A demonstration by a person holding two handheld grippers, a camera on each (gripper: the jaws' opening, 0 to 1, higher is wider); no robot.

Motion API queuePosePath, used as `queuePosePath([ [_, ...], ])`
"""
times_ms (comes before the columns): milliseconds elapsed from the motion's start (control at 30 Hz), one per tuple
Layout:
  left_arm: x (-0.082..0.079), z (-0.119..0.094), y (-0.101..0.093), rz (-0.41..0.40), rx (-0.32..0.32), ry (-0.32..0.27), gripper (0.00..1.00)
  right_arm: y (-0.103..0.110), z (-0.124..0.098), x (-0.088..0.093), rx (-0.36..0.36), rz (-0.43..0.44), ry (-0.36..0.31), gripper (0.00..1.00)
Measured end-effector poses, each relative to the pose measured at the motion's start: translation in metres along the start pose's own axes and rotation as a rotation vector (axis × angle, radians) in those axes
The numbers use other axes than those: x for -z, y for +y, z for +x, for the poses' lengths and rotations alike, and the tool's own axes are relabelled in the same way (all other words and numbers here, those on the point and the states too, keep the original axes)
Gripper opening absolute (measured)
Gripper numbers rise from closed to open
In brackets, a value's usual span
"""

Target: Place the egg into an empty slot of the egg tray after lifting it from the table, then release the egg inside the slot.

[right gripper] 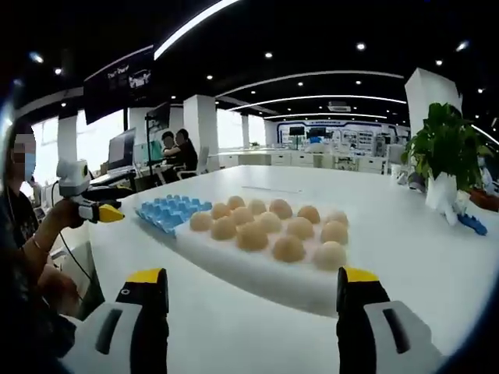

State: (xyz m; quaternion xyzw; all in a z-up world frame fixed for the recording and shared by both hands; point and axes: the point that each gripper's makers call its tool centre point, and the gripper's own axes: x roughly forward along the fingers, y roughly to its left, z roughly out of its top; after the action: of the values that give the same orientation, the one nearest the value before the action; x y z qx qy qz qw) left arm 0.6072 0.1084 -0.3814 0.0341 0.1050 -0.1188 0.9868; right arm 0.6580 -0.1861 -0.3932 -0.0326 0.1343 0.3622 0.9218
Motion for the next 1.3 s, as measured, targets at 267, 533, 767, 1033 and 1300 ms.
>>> queuePosePath([
  [267,-0.001,0.001,0.002,0.033,-0.013,0.009,1.00,-0.008,0.001,0.003,0.033,-0.055,0.042,0.92],
  [533,-0.009,0.002,0.001,0.029,-0.014,-0.015,1.00,-0.010,-0.002,0.006,0.032,-0.040,0.042,0.92],
  [767,-0.012,0.001,-0.002,0.031,-0.021,-0.017,0.99,-0.008,-0.001,0.012,0.029,-0.047,0.057,0.91],
  [1033,-0.008,-0.001,0.001,0.038,-0.032,-0.008,0.99,-0.010,-0.001,0.008,0.044,-0.040,0.026,0.88],
  [1300,-0.006,-0.002,0.004,0.029,-0.039,-0.008,0.99,-0.005,-0.001,0.009,0.026,-0.037,0.036,0.89],
])
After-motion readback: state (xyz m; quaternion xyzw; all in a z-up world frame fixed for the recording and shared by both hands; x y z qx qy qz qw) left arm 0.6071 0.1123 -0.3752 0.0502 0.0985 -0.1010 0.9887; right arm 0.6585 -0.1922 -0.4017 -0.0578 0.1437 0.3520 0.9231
